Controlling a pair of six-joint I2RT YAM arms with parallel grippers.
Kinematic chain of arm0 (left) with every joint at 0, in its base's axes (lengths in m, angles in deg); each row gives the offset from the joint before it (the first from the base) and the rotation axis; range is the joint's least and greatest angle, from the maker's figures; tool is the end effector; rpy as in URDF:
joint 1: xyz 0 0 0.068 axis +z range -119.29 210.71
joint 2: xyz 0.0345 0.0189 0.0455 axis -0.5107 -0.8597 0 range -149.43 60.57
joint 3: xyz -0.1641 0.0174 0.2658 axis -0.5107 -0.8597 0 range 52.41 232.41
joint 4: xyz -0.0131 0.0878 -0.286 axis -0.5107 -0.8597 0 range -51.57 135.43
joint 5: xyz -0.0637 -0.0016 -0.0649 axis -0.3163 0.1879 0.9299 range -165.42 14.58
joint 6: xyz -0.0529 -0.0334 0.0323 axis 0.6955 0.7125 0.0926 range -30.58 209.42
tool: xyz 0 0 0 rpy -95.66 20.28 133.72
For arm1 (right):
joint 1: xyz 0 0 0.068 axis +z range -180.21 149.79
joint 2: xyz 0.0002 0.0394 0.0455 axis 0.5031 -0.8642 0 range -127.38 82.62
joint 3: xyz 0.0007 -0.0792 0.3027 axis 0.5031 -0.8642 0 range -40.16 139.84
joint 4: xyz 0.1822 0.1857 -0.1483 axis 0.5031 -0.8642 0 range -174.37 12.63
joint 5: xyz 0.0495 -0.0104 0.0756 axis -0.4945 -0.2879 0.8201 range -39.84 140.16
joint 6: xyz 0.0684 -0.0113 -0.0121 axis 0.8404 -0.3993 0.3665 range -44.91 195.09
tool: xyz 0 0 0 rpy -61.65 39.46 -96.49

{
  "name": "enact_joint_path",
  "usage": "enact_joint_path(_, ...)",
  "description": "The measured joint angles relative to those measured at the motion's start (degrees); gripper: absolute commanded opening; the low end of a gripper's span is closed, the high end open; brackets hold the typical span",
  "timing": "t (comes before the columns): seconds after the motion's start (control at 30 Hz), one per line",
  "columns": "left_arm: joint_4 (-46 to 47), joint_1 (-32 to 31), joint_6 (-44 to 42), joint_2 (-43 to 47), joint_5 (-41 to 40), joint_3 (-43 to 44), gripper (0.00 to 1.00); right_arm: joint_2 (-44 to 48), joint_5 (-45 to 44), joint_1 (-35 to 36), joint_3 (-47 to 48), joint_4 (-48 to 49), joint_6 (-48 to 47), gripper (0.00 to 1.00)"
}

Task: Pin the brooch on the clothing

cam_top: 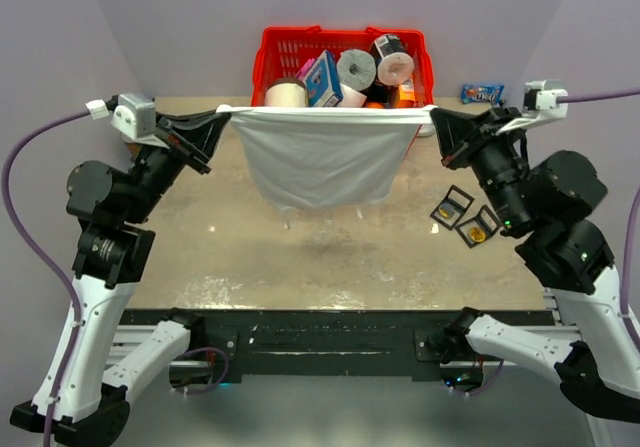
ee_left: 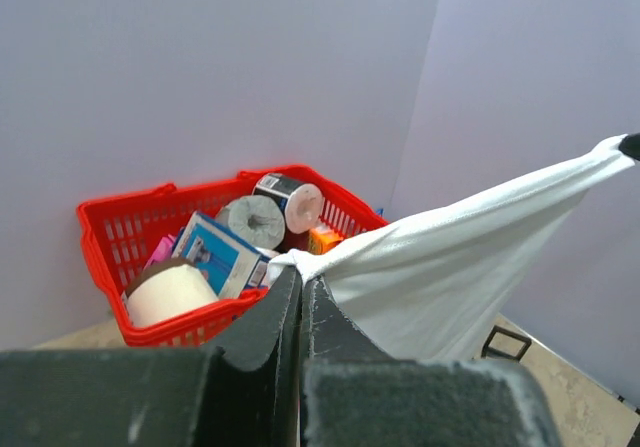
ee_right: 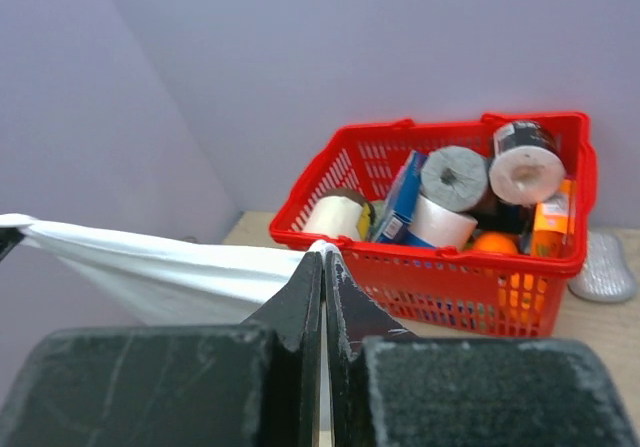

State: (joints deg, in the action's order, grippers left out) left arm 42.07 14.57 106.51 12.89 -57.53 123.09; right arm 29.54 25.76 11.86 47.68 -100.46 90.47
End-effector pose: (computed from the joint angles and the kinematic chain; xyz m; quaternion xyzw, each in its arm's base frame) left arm 0.1632 -0.0657 0.5491 0.1224 0.5702 -0.3168 0.7480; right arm 0.1351 0.0900 0.5950 0.0170 0.6385 0.2470 0.7287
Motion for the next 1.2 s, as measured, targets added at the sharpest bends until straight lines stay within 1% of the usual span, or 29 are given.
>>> enact_joint_path(0.13,1.27,0.00,1.18,1.90,1.03,-0.15,0.00,1.49,4.70,0.00,0.68,0.85,-0.44,0.00)
enact_joint_path(0.27,3.48,0.00,2.80,1.40,1.44,-1.68,0.00,1.46,4.57,0.02,0.07,0.94,-0.22,0.00)
enact_joint_path(0.33,3.76,0.00,3.30,-1.25,1.51,-2.05,0.00,0.52,2.82,-0.02,-1.01,0.81,-0.07,0.00)
enact_joint_path(0.43,3.80,0.00,3.30,-7.58,1.42,-1.88,0.00,-2.43,0.22,-0.02,-1.81,0.35,-0.15,0.00)
enact_joint_path(0.5,3.28,0.02,3.30,-13.68,1.42,-0.90,0.00,-4.81,-1.33,-0.02,-1.81,0.52,-0.66,0.00)
enact_joint_path(0.63,1.18,0.02,3.26,-23.39,1.49,2.95,0.00,-10.97,-3.48,-0.02,-0.61,0.28,-3.02,0.00)
enact_joint_path(0.7,0.68,0.02,3.21,-26.45,1.84,5.86,0.00,-13.97,-3.93,-0.09,1.49,0.28,-4.48,0.00)
enact_joint_path(0.8,1.88,0.02,3.21,-27.23,3.41,8.61,0.00,-15.76,-4.55,-0.13,3.61,0.85,-6.23,0.00)
enact_joint_path(0.93,5.44,0.02,3.17,-24.55,6.49,8.61,0.00,-13.14,-4.85,-0.13,2.27,2.36,-7.37,0.00)
enact_joint_path(1.0,8.09,0.02,3.56,-21.40,7.30,4.39,0.00,-10.32,-5.31,-0.13,-1.05,3.52,-6.97,0.00)
enact_joint_path(1.1,11.72,0.02,6.05,-14.01,8.28,-9.84,0.00,-5.09,-6.10,-0.13,-10.95,4.35,-3.82,0.00)
enact_joint_path(1.2,13.46,0.02,9.81,-9.97,8.70,-25.59,0.00,-2.25,-5.84,-0.26,-22.12,3.56,1.42,0.00)
